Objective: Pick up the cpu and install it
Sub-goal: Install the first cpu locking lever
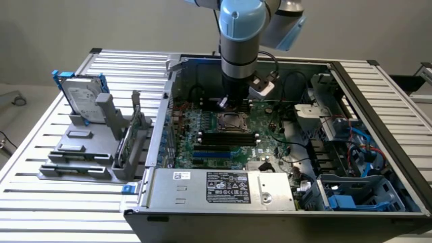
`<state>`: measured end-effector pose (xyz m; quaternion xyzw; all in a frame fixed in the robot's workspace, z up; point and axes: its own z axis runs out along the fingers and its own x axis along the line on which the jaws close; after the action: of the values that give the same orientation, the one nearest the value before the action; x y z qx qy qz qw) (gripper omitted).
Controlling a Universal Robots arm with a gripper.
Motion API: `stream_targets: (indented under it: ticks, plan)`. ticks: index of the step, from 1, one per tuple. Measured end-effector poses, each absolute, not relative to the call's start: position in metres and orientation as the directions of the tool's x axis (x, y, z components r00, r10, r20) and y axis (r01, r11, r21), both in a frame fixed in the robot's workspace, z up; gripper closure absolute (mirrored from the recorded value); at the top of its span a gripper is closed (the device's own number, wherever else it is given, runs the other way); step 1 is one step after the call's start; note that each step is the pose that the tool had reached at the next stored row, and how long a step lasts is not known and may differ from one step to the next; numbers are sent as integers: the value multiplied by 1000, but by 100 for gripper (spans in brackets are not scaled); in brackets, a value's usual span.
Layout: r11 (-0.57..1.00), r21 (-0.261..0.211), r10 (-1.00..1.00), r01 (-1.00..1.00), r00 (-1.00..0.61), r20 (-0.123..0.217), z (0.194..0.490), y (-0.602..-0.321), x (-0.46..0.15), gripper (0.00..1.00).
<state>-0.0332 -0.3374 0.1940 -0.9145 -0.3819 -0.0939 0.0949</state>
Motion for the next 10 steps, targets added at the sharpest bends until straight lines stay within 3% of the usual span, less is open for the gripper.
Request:
stream_targets:
  ticks: [10]
  plan:
    - [-689, -118, 673, 715, 692, 260, 204, -343, -39, 89]
